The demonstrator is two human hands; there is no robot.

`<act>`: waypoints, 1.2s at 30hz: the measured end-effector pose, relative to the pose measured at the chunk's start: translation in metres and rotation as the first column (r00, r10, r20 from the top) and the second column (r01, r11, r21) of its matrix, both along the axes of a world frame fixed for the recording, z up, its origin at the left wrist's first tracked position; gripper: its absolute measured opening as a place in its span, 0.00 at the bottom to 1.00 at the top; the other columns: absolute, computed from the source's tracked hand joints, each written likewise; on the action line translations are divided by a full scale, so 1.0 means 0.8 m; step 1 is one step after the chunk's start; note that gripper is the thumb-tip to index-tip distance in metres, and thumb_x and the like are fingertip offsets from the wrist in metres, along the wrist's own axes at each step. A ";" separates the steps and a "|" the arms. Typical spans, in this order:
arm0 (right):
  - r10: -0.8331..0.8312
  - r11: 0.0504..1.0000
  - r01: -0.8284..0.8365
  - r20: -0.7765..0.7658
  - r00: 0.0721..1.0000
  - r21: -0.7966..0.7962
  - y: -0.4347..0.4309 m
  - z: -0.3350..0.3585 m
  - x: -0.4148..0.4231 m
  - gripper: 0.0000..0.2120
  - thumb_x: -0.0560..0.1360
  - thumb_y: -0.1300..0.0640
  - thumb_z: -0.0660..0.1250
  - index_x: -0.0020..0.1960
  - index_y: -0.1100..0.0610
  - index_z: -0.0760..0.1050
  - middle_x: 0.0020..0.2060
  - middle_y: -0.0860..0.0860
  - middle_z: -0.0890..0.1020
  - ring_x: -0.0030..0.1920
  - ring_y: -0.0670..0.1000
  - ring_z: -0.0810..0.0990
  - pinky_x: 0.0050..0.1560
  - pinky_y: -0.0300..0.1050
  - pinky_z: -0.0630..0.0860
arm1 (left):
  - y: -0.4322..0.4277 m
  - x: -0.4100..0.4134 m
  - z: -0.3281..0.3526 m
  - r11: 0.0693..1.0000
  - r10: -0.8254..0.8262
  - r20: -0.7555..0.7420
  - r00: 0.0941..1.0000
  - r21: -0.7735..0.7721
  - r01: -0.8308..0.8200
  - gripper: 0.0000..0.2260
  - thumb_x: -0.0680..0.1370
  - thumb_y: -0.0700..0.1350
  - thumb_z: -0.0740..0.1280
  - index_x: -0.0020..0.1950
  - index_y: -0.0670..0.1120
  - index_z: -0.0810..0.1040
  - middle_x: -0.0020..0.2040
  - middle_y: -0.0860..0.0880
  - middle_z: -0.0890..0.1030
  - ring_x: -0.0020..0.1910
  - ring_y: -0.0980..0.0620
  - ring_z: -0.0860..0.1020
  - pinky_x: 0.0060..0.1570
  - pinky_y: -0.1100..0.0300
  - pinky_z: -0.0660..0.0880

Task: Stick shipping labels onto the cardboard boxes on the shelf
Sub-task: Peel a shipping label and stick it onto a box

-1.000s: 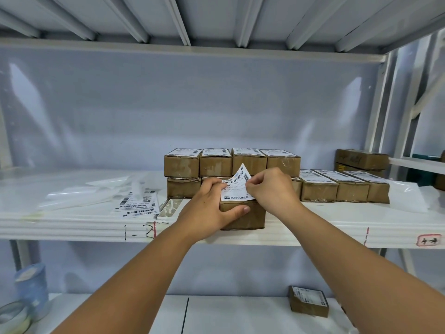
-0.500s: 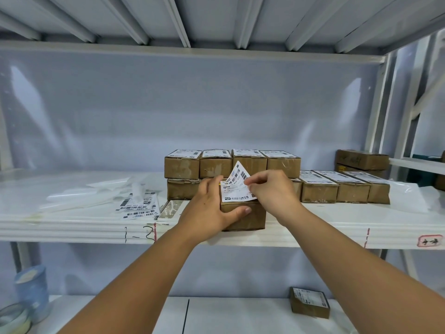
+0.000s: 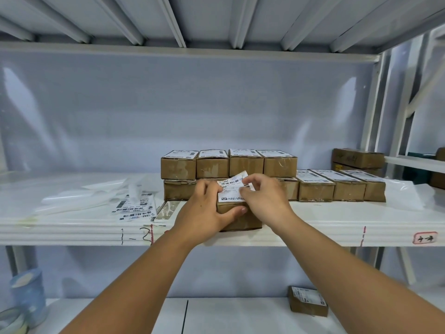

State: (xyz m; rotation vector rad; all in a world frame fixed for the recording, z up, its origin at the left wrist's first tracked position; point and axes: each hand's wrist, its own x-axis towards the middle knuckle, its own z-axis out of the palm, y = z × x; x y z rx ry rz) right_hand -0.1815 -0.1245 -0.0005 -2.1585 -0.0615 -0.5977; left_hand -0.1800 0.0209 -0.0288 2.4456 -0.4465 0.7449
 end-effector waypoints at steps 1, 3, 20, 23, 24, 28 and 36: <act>-0.018 1.000 0.017 0.011 1.000 0.026 -0.004 0.000 0.002 0.10 0.76 0.53 0.65 0.57 0.48 0.76 0.57 0.49 0.70 0.52 0.46 0.69 0.53 0.40 0.66 | 0.000 0.000 0.000 1.000 0.001 0.000 1.000 -0.001 -0.001 0.30 0.70 0.67 0.64 0.64 0.49 0.66 0.64 0.54 0.63 0.56 0.54 0.71 0.44 0.62 0.67; -0.029 0.990 0.023 0.041 0.999 0.136 -0.015 0.000 0.004 0.08 0.77 0.53 0.65 0.56 0.49 0.77 0.57 0.48 0.72 0.52 0.45 0.70 0.55 0.39 0.67 | 0.001 0.000 0.000 1.000 -0.006 -0.011 1.000 -0.003 0.006 0.30 0.70 0.67 0.63 0.65 0.49 0.66 0.64 0.54 0.63 0.59 0.54 0.69 0.46 0.62 0.67; 0.281 0.899 -0.250 -0.036 0.959 0.359 -0.038 -0.015 0.037 0.09 0.78 0.59 0.64 0.47 0.50 0.82 0.50 0.48 0.84 0.56 0.49 0.80 0.63 0.46 0.73 | 0.001 0.000 0.000 1.000 -0.004 -0.008 1.000 0.004 0.004 0.31 0.70 0.68 0.62 0.66 0.50 0.64 0.64 0.54 0.62 0.60 0.55 0.68 0.47 0.60 0.70; 0.292 0.885 -0.239 -0.078 0.953 0.400 -0.034 -0.013 0.046 0.08 0.78 0.58 0.64 0.51 0.54 0.82 0.50 0.52 0.84 0.51 0.51 0.82 0.58 0.47 0.77 | 0.000 0.000 -0.001 1.000 -0.003 -0.007 1.000 -0.011 0.003 0.31 0.70 0.67 0.63 0.66 0.50 0.64 0.64 0.54 0.62 0.60 0.54 0.69 0.47 0.60 0.69; 0.306 0.878 -0.242 -0.095 0.947 0.414 -0.033 -0.013 0.049 0.08 0.79 0.58 0.63 0.51 0.56 0.82 0.48 0.53 0.84 0.47 0.50 0.82 0.52 0.44 0.78 | -0.001 0.000 -0.001 1.000 -0.004 -0.006 1.000 -0.017 0.004 0.31 0.70 0.67 0.63 0.66 0.50 0.65 0.64 0.54 0.62 0.60 0.54 0.69 0.47 0.60 0.68; 0.372 0.886 -0.312 -0.127 0.919 0.343 -0.037 -0.018 0.048 0.13 0.81 0.54 0.59 0.49 0.55 0.80 0.40 0.48 0.84 0.40 0.45 0.81 0.41 0.35 0.75 | -0.001 0.001 -0.002 1.000 -0.007 0.000 1.000 -0.016 0.007 0.31 0.70 0.67 0.63 0.65 0.50 0.65 0.64 0.55 0.62 0.60 0.54 0.69 0.48 0.59 0.69; 0.300 0.938 -0.280 -0.072 0.951 0.204 -0.034 -0.027 0.051 0.19 0.82 0.52 0.57 0.72 0.52 0.67 0.67 0.51 0.73 0.66 0.51 0.72 0.69 0.49 0.66 | -0.001 0.000 -0.001 1.000 -0.014 -0.006 1.000 -0.019 0.014 0.30 0.70 0.66 0.64 0.65 0.49 0.66 0.63 0.54 0.63 0.60 0.54 0.69 0.48 0.60 0.67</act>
